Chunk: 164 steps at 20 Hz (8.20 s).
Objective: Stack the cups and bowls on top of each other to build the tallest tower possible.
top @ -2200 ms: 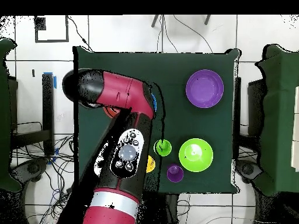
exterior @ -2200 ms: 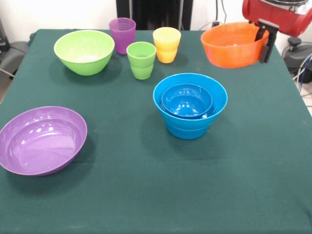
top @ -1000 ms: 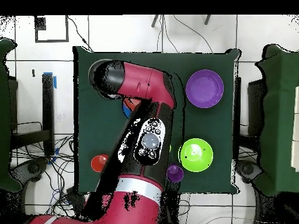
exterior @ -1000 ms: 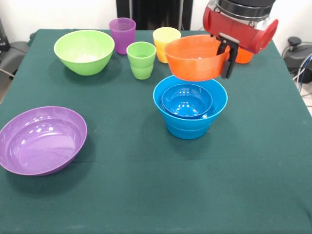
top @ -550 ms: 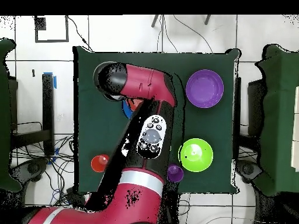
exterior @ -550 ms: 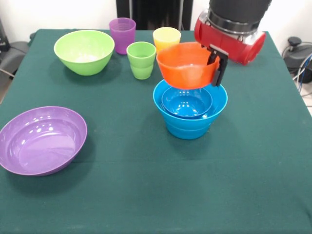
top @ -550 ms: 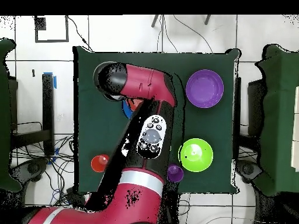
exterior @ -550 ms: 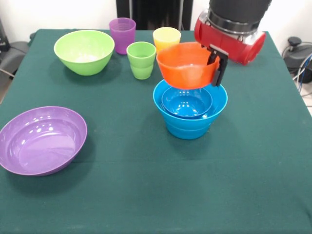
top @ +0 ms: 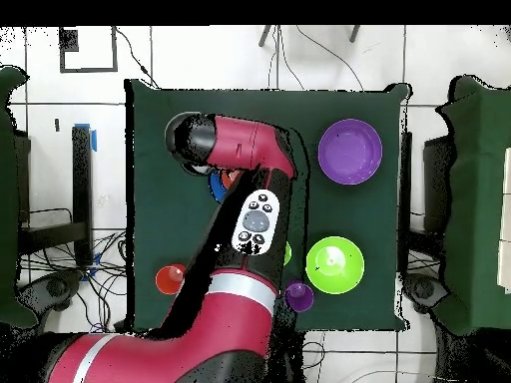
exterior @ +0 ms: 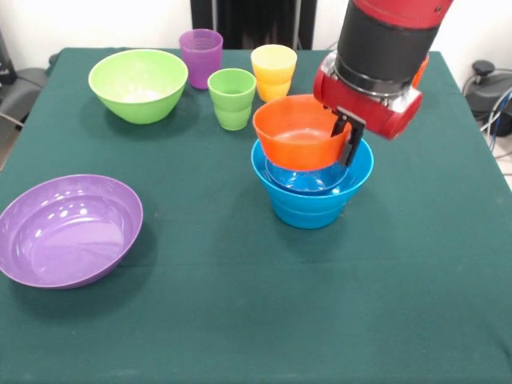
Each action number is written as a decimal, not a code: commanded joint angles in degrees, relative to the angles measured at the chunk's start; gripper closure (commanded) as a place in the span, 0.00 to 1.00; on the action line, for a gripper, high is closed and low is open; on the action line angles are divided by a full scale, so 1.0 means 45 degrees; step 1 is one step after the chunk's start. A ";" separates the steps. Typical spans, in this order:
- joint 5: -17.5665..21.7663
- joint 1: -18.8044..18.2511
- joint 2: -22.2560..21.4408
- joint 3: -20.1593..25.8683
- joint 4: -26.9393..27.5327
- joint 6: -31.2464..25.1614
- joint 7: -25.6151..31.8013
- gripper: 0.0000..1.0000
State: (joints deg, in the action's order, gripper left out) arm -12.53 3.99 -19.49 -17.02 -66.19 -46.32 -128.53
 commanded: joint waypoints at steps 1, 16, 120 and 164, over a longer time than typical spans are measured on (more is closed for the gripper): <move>0.0768 -0.0218 0.0623 0.1608 0.0483 0.0601 0.0565 1.00; 0.0554 -0.0230 0.0846 0.1703 0.0608 0.0104 0.0370 1.00; 0.3255 -0.4257 0.1822 0.3372 0.7120 -0.4910 0.7157 0.00; 0.2525 -0.3479 -0.2678 0.1556 -0.3864 -0.0691 0.1827 0.00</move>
State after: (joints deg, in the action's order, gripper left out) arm -0.92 -12.88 -31.15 -11.78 -72.74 -55.49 -109.45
